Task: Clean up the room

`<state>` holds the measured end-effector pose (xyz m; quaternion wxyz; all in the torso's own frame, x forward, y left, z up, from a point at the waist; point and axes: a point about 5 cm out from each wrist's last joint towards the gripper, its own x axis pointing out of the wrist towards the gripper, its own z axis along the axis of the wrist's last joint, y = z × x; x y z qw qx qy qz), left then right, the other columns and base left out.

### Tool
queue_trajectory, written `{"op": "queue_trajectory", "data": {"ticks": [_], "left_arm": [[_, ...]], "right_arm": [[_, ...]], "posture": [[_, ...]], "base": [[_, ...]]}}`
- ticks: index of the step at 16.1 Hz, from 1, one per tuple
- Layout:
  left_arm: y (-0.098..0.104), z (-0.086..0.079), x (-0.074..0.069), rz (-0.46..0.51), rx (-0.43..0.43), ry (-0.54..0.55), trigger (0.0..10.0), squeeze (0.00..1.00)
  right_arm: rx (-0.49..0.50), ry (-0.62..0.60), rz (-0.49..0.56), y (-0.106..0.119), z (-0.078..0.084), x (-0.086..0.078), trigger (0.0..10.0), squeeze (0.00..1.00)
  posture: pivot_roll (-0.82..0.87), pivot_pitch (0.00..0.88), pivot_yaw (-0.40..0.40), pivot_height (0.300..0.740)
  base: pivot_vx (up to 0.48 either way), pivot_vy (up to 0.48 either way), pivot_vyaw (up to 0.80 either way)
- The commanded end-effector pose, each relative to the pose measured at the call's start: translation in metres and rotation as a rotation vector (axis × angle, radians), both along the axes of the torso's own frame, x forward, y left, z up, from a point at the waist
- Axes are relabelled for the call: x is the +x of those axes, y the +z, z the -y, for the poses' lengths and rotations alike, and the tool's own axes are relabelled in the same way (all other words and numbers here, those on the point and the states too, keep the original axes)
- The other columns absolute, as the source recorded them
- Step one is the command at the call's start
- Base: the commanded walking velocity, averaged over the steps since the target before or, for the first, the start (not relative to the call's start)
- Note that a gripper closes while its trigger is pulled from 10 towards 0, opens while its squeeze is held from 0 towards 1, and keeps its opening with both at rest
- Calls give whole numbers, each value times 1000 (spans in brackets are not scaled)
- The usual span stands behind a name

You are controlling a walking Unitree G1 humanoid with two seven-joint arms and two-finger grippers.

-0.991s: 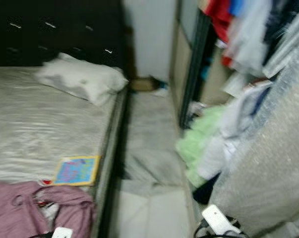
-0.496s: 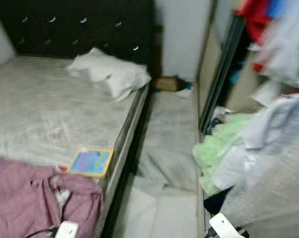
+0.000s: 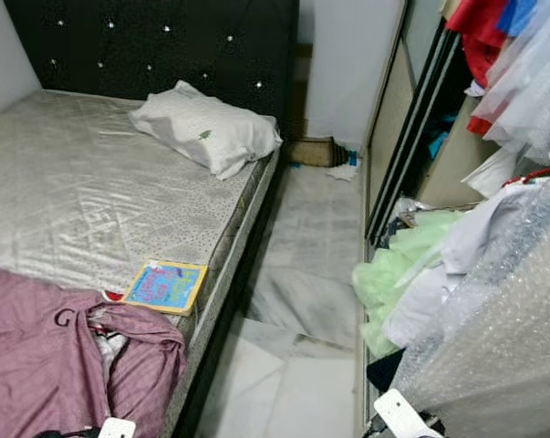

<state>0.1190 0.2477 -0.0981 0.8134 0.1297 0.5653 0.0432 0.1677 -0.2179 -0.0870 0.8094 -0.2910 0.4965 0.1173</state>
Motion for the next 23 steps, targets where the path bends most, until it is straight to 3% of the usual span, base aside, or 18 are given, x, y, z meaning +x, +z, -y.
{"op": "queue_trajectory", "data": {"ticks": [1, 14, 23], "left_arm": [[2, -2, 3, 7, 3, -6, 10000, 0], [2, 1, 5, 15, -22, -15, 10000, 0], [1, 0, 5, 10, -21, -17, 10000, 0]], "right_arm": [[16, 25, 34, 4, -5, 11, 10000, 0], [10, 32, 30, 5, -3, 12, 10000, 0], [12, 34, 29, 5, -4, 12, 10000, 0]], "posture": [[-25, 0, -30, 740], [-31, 0, -34, 740], [-30, 0, -32, 740]], "base": [[0, 0, 0], [0, 0, 0], [-276, 0, 0]]}}
